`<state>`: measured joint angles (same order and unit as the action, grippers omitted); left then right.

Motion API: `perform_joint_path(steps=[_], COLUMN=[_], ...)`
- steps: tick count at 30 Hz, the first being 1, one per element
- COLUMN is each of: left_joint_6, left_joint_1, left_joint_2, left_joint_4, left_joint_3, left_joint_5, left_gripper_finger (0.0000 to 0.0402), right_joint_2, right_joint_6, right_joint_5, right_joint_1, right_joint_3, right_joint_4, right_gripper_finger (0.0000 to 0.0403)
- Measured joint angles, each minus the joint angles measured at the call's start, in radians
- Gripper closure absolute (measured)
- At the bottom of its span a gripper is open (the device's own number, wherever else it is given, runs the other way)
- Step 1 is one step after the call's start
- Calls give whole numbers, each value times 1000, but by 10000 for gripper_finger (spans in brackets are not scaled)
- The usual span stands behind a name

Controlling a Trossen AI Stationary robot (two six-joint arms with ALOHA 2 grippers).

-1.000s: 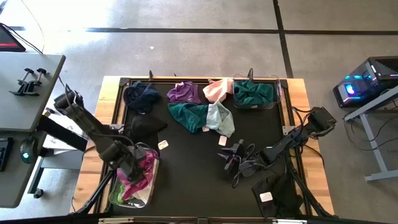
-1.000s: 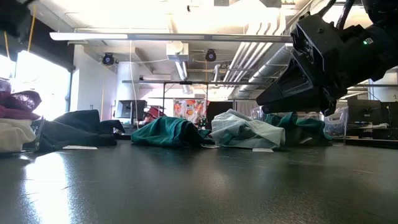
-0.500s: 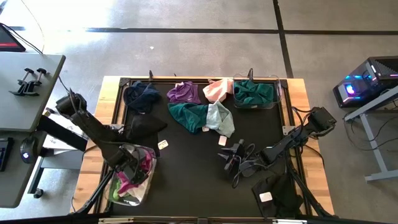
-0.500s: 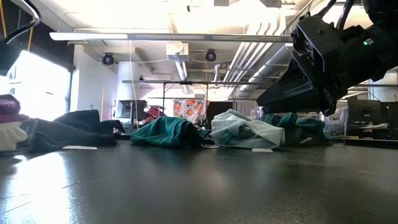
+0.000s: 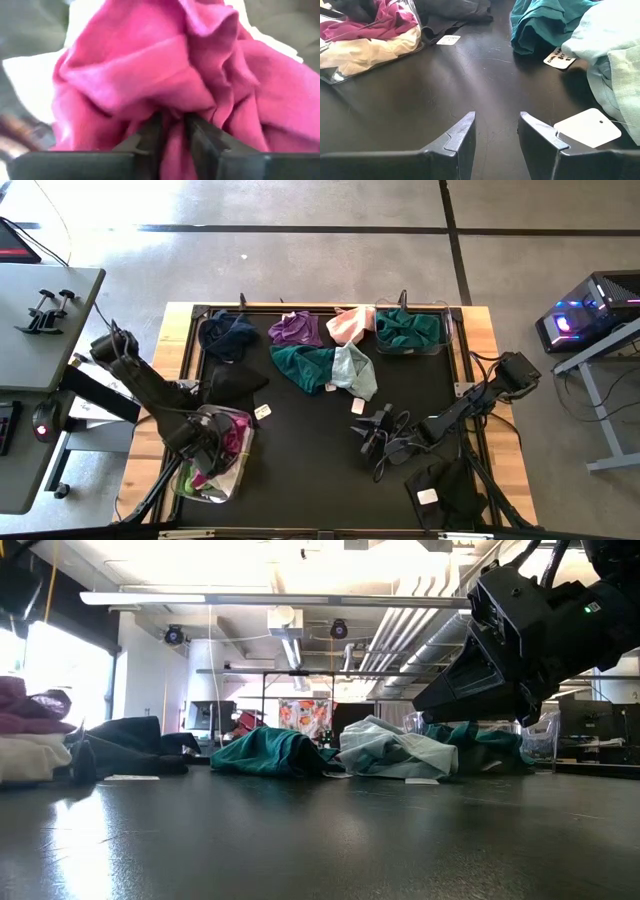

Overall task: Sort towels by color in basket
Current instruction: Put the pink towel into the bottom transparent bin

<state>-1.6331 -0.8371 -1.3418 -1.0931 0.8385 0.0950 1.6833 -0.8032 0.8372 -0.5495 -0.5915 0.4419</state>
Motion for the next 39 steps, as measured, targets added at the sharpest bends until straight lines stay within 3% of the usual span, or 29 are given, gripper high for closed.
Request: perform_joint_path(steps=[7,13,21,25,30,39], left_joint_6=[16,99,117,103,16,-218], left_joint_1=[-1,10,90,114,123,65], left_joint_2=[0,1,1,1,1,1], left_joint_4=[-183,-133,-130,-52,4,-73], left_joint_3=[178,246,138,39,-69,-144], left_joint_5=[32,238,101,72,52,41], left_gripper_finger=[267,268,294,308,324,353], right_joint_2=[0,0,0,0,0,0], right_joint_6=[0,0,0,0,0,0], right_joint_5=[1,1,1,1,1,1], right_joint_1=[0,0,0,0,0,0], right_joint_3=[0,0,0,0,0,0], right_joint_4=[0,0,0,-4,-6,-6], right_gripper_finger=[265,265,265,265,265,265])
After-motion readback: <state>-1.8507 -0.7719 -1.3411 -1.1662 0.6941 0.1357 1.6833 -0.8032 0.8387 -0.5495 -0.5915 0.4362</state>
